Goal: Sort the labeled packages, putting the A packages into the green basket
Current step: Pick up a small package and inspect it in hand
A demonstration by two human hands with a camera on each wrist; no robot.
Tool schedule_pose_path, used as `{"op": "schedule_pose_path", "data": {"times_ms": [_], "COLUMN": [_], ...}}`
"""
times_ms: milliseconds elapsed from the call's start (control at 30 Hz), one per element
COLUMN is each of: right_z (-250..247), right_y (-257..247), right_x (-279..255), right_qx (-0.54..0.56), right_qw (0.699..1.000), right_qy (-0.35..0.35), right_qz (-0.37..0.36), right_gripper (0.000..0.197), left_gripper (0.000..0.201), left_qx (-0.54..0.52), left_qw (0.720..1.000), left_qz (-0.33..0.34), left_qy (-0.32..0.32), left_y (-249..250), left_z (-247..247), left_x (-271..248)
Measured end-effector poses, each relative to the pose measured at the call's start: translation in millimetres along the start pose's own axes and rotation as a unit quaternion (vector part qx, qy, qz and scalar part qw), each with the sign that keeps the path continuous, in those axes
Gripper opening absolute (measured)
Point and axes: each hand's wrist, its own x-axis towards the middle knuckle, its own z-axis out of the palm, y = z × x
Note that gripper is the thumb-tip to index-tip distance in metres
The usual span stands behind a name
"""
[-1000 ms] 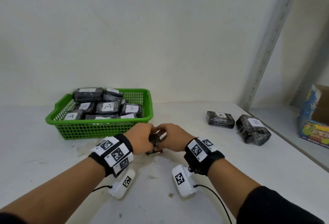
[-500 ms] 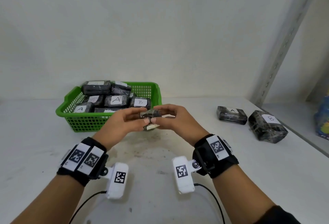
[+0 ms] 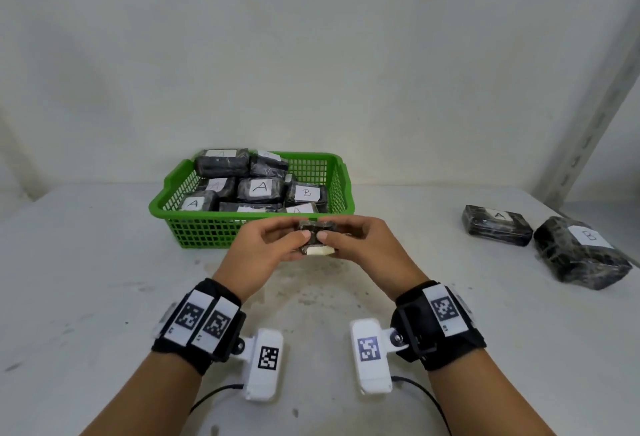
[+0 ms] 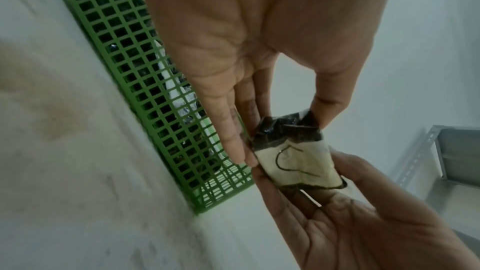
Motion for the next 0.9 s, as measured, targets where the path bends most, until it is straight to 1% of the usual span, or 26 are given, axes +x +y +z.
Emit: {"op": "schedule_pose_path", "data": {"times_ms": [67,133,167,267,367,433,567,600,667,733,833,900], "right_z": [-1.6,-2.2,-1.2,3.8,7.3,8.1,8.2,7.4,5.1,4.2,4.7,5.2], "right_y": [-0.4,-1.6,-2.4,-2.8,-3.6,-3.7,-5.0,-5.7,-6.8,-7.1,-7.4,-7.2], "right_x": [-2.9,-4.2,-4.2,-4.5,-6.6,-7.4,-8.9,-9.2,-10.0,-10.5,-11.5,-11.8], "right_qx": [0.020,0.015,0.008,0.011,0.006,0.010,0.024,0.032,0.032,0.020,0.022,0.018], "right_qw": [0.999,1.000,1.000,1.000,1.000,0.999,0.999,0.999,0.999,0.999,0.999,0.999], "right_qy": [-0.025,-0.018,-0.007,0.005,0.013,0.021,0.010,0.007,0.008,0.014,0.011,0.012], "right_qz": [0.001,-0.006,-0.009,-0.012,-0.027,-0.036,-0.023,-0.019,-0.023,-0.027,-0.020,-0.024], "right_gripper": [0.031,0.031,0.031,0.029,0.027,0.025,0.032,0.033,0.032,0.030,0.031,0.032], "left_gripper": [0.027,0.038,0.040,0.029,0.025,0.026,0.023,0.025,0.034,0.040,0.032,0.034], "left_qx": [-0.011,-0.031,-0.032,-0.011,-0.016,-0.021,-0.010,-0.018,-0.032,-0.020,0.011,0.022], "left_qw": [1.000,0.998,0.998,1.000,0.999,0.999,1.000,1.000,0.999,0.998,0.999,0.998], "left_qz": [-0.009,-0.022,-0.024,-0.011,-0.013,-0.013,-0.004,-0.006,-0.014,-0.015,-0.005,-0.003], "left_qy": [-0.015,-0.043,-0.046,-0.027,-0.039,-0.048,-0.026,-0.025,-0.041,-0.053,-0.041,-0.054], "left_y": [0.9,2.7,3.9,5.8,6.6,7.0,8.0,8.4,10.6,11.5,11.8,11.6], "left_z": [-6.5,-10.9,-11.3,-7.6,-3.7,-3.9,-6.9,-8.2,-9.1,-8.7,-8.8,-10.5], "left_x": [0.5,0.0,-0.3,-2.0,-4.0,-4.8,-3.6,-3.3,-5.0,-5.9,-5.8,-5.7]}}
